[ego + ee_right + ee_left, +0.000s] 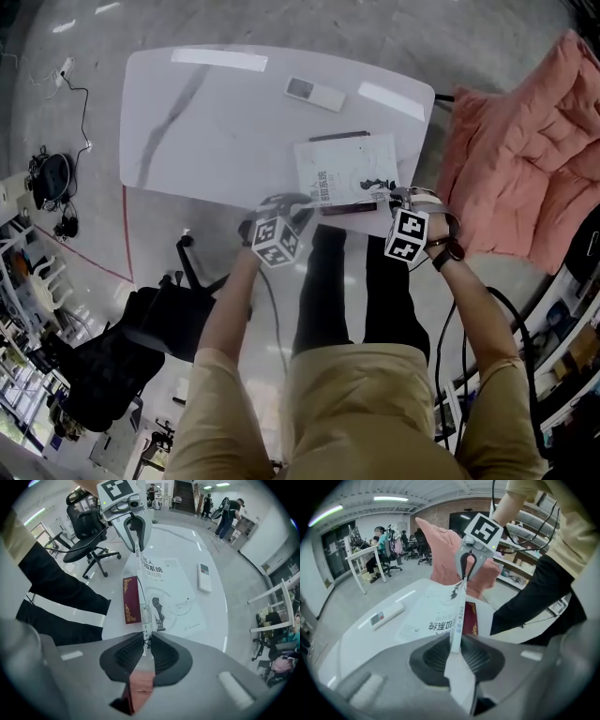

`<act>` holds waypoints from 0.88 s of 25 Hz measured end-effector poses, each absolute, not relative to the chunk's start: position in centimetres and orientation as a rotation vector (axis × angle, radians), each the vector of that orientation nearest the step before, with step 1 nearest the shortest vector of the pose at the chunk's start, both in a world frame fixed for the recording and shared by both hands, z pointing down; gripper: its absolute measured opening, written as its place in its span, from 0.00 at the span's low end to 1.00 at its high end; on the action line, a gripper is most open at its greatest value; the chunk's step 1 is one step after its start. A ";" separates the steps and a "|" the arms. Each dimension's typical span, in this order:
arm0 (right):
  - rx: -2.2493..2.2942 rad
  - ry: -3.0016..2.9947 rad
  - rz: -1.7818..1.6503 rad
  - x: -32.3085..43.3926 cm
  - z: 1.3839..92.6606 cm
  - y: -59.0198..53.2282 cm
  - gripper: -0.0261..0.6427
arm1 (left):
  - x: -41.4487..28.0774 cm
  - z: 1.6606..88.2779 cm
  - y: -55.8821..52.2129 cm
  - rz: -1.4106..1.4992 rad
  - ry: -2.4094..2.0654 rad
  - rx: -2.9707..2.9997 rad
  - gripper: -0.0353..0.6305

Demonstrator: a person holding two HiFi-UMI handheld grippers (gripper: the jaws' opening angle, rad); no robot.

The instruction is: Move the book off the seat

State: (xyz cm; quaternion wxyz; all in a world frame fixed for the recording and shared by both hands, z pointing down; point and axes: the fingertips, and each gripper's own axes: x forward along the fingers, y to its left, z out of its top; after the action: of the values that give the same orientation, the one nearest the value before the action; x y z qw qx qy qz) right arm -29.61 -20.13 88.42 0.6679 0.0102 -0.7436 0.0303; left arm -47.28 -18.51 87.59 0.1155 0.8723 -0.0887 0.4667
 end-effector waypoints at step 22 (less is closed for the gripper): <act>0.248 -1.695 0.535 -28.3 92.4 -17.2 0.27 | -47.3 92.2 -16.4 1.264 -0.458 2.272 0.22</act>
State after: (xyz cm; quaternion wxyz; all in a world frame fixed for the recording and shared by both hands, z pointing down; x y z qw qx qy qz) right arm -28.29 -17.21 92.41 0.6238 0.1079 -0.7381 0.2332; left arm -47.35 -16.36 92.17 0.2482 0.8337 -0.1681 0.4638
